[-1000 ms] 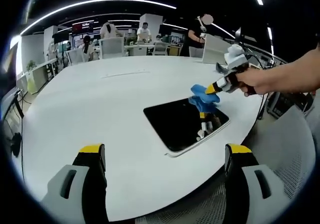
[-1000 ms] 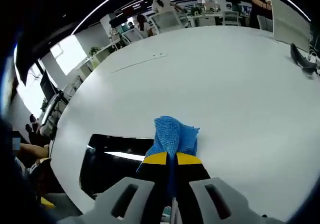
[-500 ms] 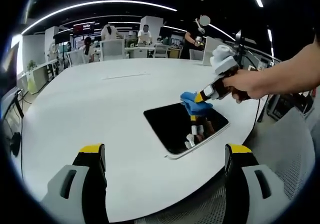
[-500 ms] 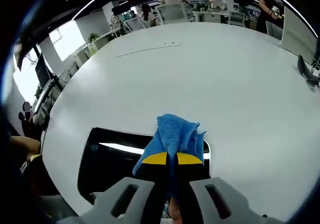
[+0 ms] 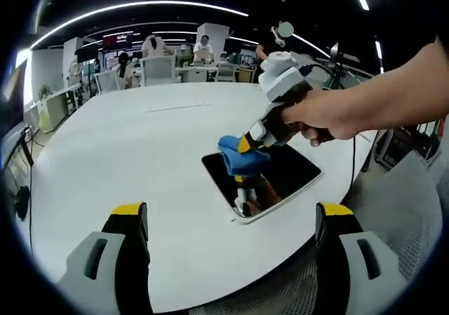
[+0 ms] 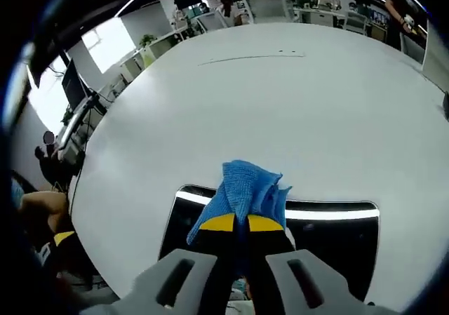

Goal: Wipe the mirror surface with the cleaning cloth until all visible marks leave the cleaned area.

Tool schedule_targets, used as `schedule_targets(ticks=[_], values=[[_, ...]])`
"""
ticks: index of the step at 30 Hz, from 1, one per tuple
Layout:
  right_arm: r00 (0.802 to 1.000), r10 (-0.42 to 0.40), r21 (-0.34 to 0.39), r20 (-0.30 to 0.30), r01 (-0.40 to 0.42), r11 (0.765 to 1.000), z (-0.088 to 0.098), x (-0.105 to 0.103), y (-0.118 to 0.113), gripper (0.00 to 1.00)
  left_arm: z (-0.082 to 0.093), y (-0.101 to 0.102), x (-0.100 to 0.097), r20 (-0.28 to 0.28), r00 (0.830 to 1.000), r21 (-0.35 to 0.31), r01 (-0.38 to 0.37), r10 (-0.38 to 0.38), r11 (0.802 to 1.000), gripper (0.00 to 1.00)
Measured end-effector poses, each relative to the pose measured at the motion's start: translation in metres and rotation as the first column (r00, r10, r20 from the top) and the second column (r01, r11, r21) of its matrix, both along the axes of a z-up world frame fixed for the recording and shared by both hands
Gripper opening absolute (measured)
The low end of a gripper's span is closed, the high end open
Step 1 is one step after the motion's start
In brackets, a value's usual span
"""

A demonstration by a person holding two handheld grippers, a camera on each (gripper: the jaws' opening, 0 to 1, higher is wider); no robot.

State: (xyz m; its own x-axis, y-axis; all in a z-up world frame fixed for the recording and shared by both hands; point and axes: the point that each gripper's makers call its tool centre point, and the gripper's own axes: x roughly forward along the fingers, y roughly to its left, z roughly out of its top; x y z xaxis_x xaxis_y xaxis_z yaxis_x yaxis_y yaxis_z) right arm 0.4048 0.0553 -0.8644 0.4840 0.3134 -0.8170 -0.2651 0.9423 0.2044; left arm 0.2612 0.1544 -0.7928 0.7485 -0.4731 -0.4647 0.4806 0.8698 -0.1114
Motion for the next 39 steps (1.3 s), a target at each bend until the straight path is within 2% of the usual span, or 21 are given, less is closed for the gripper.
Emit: schedule_targets(ticks=[3,9,11,14,18,23,33,39], values=[[1.0,0.029,0.019,-0.012,-0.029,0.999,-0.001,0.001,0.022,0.0,0.0,0.0,0.0,0.0,1.0,-0.002,-0.001,0.001,1.0,0.99],[0.998,0.064,0.032,-0.018,-0.064,0.997,-0.001,0.002,0.046,0.0,0.001,0.0,0.0,0.003,1.0,-0.002,-0.003,0.003,1.0,0.99],[0.998,0.068,0.02,-0.015,-0.068,0.997,-0.001,0.001,0.046,0.0,0.0,0.0,0.0,0.002,1.0,0.0,-0.002,0.002,1.0,0.99],[0.999,0.042,0.055,-0.028,-0.04,0.998,-0.002,0.002,0.043,0.0,0.0,0.0,0.001,0.002,1.0,-0.002,-0.003,0.003,1.0,0.99],[0.998,0.049,0.045,-0.028,-0.048,0.998,-0.002,0.001,0.041,0.0,0.0,0.0,0.002,0.004,1.0,-0.004,-0.005,0.005,1.0,0.99],[0.998,0.037,0.056,-0.052,-0.034,0.998,-0.003,-0.016,0.037,0.0,-0.001,0.0,0.002,0.003,1.0,-0.006,-0.005,0.005,1.0,0.99],[0.994,0.071,0.051,-0.08,-0.067,0.996,-0.001,-0.051,0.044,0.0,0.0,0.001,0.002,0.006,1.0,-0.012,-0.011,0.011,1.0,0.99],[0.995,0.071,0.049,-0.067,-0.068,0.996,-0.002,-0.049,0.044,0.0,0.0,0.001,0.002,0.004,1.0,-0.009,-0.007,0.008,1.0,0.99]])
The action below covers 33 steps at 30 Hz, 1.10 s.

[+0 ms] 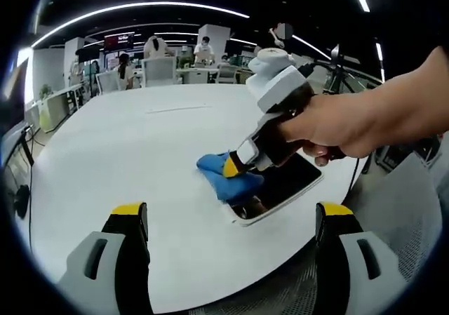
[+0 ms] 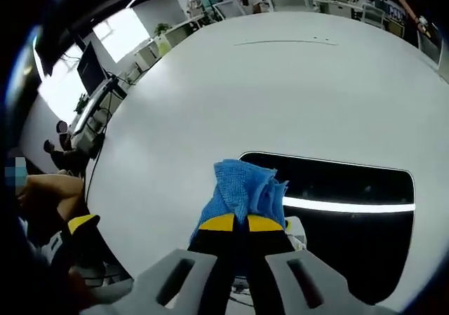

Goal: Wipe the mirror surface with the cleaning cloth until all visible marks leave the cleaned area.

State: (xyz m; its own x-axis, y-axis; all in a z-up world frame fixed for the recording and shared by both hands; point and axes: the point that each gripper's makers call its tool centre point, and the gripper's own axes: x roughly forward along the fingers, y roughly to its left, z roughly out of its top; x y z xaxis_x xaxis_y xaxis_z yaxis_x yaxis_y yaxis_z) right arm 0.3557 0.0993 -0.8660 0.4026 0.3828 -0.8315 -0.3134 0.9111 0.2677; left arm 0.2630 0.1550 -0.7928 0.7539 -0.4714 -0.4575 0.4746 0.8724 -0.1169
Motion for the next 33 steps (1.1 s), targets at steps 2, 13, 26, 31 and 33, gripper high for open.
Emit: schedule_targets(ticks=[2,13,26,31,33], values=[[1.0,0.005,-0.004,0.006,-0.005,1.0,-0.001,0.001,0.0,0.0,0.0,0.0,0.0,0.002,1.0,0.001,-0.001,0.001,1.0,0.99],[1.0,-0.009,0.012,0.004,0.009,1.0,0.0,0.001,-0.019,0.0,0.001,0.0,0.0,0.001,1.0,-0.001,0.001,-0.001,1.0,0.99],[0.999,-0.033,0.009,0.01,0.033,0.999,0.0,0.001,-0.055,0.0,0.001,0.0,0.0,0.001,1.0,-0.001,-0.002,0.002,1.0,0.99],[0.999,-0.038,0.008,0.011,0.038,0.999,0.0,0.0,-0.067,0.0,0.001,0.0,0.0,-0.001,1.0,-0.001,-0.002,0.002,1.0,0.99],[0.999,-0.043,0.005,0.011,0.043,0.999,0.0,0.0,-0.074,0.0,0.0,0.0,0.0,-0.001,1.0,-0.002,-0.001,0.001,1.0,0.99]])
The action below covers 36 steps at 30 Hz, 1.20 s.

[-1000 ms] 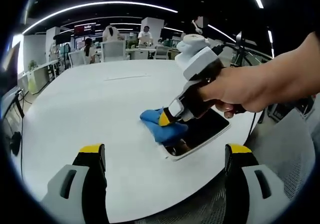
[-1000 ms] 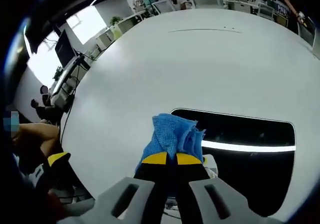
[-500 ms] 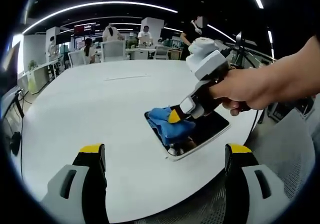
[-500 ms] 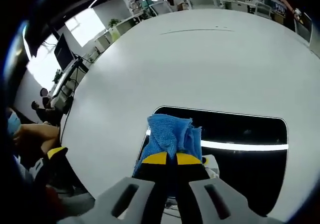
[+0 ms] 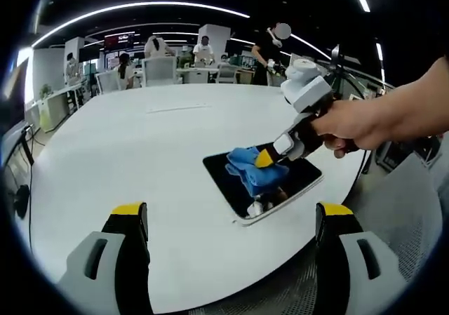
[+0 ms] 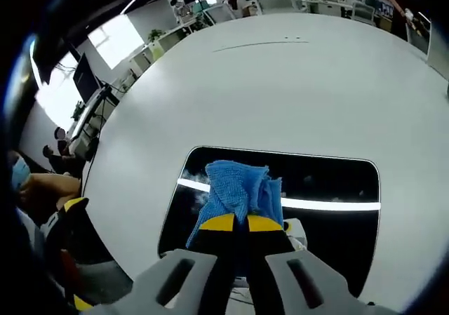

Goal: Wipe the mirror surface with the cleaning cloth until all visible marks leave the cleaned area.

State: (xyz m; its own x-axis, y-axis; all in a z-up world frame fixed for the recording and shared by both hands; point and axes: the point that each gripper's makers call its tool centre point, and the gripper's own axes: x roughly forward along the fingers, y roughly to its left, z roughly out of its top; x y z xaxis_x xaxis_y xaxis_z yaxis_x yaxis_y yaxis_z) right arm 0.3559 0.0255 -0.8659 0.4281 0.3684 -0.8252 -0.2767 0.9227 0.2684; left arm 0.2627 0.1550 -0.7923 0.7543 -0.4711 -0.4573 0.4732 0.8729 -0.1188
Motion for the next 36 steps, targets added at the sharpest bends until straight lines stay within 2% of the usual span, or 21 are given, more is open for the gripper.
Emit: schedule_targets(ticks=[15,25,36], values=[[0.998,-0.062,-0.005,-0.001,0.062,0.998,0.0,-0.004,-0.058,0.0,-0.001,0.002,-0.001,-0.007,1.0,0.002,-0.005,0.005,1.0,0.99],[0.996,-0.09,-0.055,-0.004,0.09,0.994,-0.001,-0.006,-0.097,0.0,-0.001,0.003,-0.002,-0.011,1.0,-0.003,-0.012,0.012,1.0,0.99],[0.99,-0.143,-0.047,0.004,0.143,0.989,0.001,-0.006,-0.118,0.0,-0.002,-0.001,-0.004,-0.019,1.0,0.008,0.011,-0.011,1.0,0.99]])
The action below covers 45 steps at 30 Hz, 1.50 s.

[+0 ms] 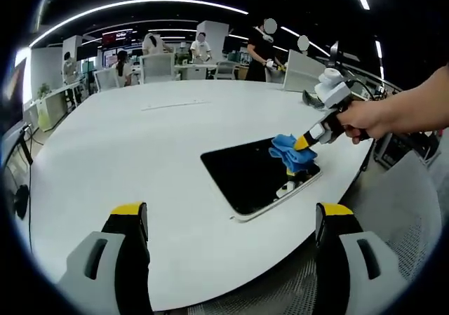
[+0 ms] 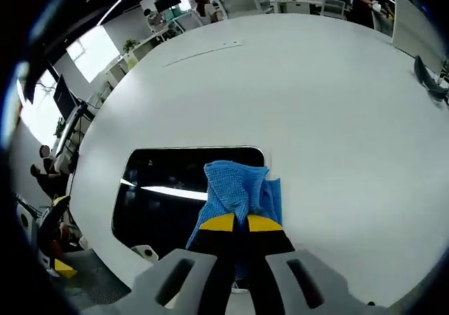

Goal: Wipe the mirror surface with the cleaning cloth until all visible marks leave the cleaned area.

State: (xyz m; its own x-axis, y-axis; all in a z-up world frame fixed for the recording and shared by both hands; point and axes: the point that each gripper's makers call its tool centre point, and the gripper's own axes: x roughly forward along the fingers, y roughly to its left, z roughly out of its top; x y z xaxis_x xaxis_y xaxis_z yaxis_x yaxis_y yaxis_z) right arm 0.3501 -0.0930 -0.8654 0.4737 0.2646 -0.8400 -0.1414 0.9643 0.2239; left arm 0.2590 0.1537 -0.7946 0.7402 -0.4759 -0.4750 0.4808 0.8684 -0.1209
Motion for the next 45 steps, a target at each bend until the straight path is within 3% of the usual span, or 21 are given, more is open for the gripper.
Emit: schedule_targets(ticks=[3,17,45], values=[[1.0,0.025,-0.029,0.009,-0.025,0.999,-0.0005,0.0004,0.0033,0.0,0.0015,0.0004,0.0005,0.007,1.0,-0.005,-0.004,0.004,1.0,0.99],[1.0,-0.009,-0.007,0.014,0.009,1.0,-0.0002,0.0013,0.0,0.0,0.0071,-0.0045,0.0006,0.022,1.0,-0.047,0.012,-0.011,0.999,0.99],[1.0,-0.016,-0.025,0.015,0.017,1.0,-0.0009,-0.0008,0.0007,0.0,0.0058,-0.0068,-0.0011,0.021,0.999,-0.038,0.03,-0.03,0.999,0.99]])
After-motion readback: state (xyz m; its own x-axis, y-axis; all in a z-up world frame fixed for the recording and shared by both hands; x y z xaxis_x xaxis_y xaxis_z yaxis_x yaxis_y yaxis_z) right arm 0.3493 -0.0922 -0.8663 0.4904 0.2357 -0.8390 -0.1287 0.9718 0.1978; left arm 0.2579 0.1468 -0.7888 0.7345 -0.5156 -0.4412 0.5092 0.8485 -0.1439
